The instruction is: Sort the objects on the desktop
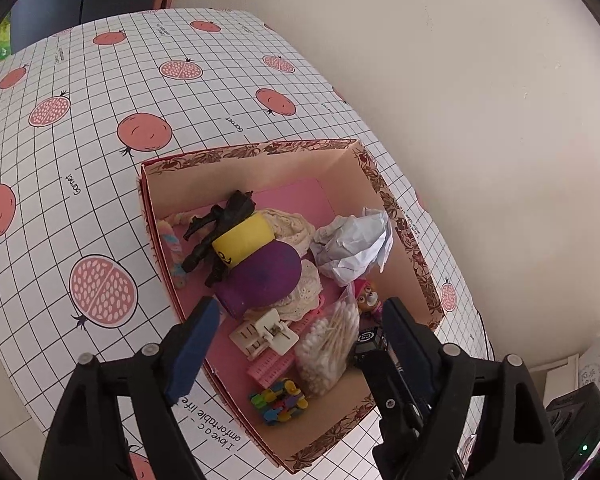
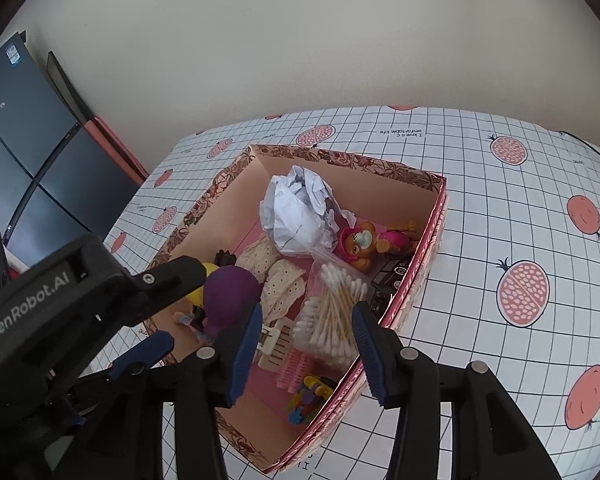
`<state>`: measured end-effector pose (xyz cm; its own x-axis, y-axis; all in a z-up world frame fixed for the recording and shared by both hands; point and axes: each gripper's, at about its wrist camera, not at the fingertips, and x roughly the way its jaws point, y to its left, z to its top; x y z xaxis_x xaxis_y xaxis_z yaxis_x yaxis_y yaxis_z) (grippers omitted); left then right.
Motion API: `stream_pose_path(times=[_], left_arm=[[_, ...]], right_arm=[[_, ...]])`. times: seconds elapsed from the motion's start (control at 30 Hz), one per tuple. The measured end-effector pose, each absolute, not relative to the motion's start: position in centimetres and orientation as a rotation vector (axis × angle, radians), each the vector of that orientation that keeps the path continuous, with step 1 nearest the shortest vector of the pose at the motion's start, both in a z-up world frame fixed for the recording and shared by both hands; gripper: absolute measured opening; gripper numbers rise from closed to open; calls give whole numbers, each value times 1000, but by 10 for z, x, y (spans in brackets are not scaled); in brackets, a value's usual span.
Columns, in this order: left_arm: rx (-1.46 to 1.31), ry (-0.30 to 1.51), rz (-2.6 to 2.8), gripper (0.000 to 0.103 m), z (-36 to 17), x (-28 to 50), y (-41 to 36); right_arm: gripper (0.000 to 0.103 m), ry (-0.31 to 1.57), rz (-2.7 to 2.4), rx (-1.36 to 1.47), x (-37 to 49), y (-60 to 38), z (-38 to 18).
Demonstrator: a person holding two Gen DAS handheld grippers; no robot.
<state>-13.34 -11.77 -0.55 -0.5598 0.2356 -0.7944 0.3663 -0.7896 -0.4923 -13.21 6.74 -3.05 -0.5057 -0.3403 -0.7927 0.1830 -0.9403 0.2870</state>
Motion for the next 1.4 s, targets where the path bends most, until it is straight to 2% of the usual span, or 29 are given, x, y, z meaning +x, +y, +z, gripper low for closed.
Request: stream_pose_path(times=[0.03, 0.17, 0.23, 0.4, 0.53, 0.63, 0.9, 1.4], left_arm=[[1422, 982, -2524, 89, -4, -133, -118], [1380, 944, -2544, 94, 1, -131, -118], [1362, 912, -2548, 98, 3, -131, -117], [1355, 830, -2525, 98, 2, -131, -118], [1358, 766, -2489, 98, -2, -131, -120], [1359, 755, -2479, 98, -4, -131, -120], [1335, 714, -2456, 98, -3, -129, -123], [1370, 458, -2428, 98, -4, -124, -97]], right_arm=[[62, -243, -2482, 1353, -132, 68, -29], [65, -251, -2502, 1327, -131, 73, -22], [69, -262, -2509, 1319, -133, 76, -20], [77, -276, -2525, 1320, -135, 83, -19], [98, -273, -2555, 1314, -135, 88, -18], [103, -275, -2577, 1311, -136, 91, -18], [103, -277, -2625, 1323, -138, 102, -20], [103, -246, -2666, 1328, -130, 118, -11]])
